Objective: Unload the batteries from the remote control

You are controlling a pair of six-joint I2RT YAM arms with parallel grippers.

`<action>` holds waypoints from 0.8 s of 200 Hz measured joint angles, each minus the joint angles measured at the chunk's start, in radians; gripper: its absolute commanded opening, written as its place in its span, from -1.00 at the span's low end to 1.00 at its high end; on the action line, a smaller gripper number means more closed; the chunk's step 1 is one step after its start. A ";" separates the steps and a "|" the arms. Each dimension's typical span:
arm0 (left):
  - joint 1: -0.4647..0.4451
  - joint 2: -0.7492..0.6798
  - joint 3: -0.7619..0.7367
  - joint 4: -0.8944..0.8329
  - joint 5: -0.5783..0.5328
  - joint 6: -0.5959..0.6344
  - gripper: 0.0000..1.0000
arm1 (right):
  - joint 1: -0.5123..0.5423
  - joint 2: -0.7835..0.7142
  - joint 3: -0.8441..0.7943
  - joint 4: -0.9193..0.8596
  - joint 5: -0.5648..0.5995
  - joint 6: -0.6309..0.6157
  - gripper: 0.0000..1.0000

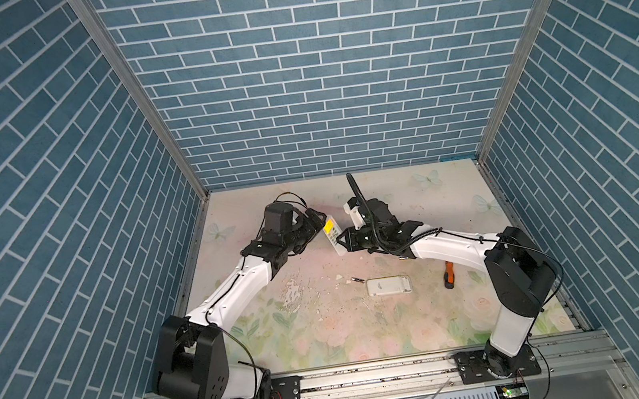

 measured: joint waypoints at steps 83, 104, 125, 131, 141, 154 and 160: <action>0.058 0.004 0.132 -0.335 0.140 0.022 0.66 | 0.161 -0.104 0.045 -0.235 0.279 -0.536 -1.00; 0.058 0.004 0.143 -0.387 0.167 0.007 0.56 | 0.201 -0.104 0.045 -0.252 0.336 -0.618 -1.00; 0.058 0.004 0.152 -0.422 0.190 -0.005 0.39 | 0.226 -0.104 0.045 -0.255 0.386 -0.678 -1.00; 0.058 0.004 0.153 -0.429 0.197 -0.006 0.33 | 0.232 -0.104 0.045 -0.255 0.398 -0.689 -1.00; 0.057 0.005 0.153 -0.439 0.211 -0.011 0.26 | 0.245 -0.104 0.046 -0.255 0.421 -0.710 -1.00; 0.056 0.008 0.151 -0.442 0.229 -0.023 0.25 | 0.254 -0.103 0.051 -0.258 0.446 -0.734 -1.00; 0.055 0.011 0.149 -0.441 0.238 -0.026 0.25 | 0.259 -0.101 0.060 -0.262 0.459 -0.746 -1.00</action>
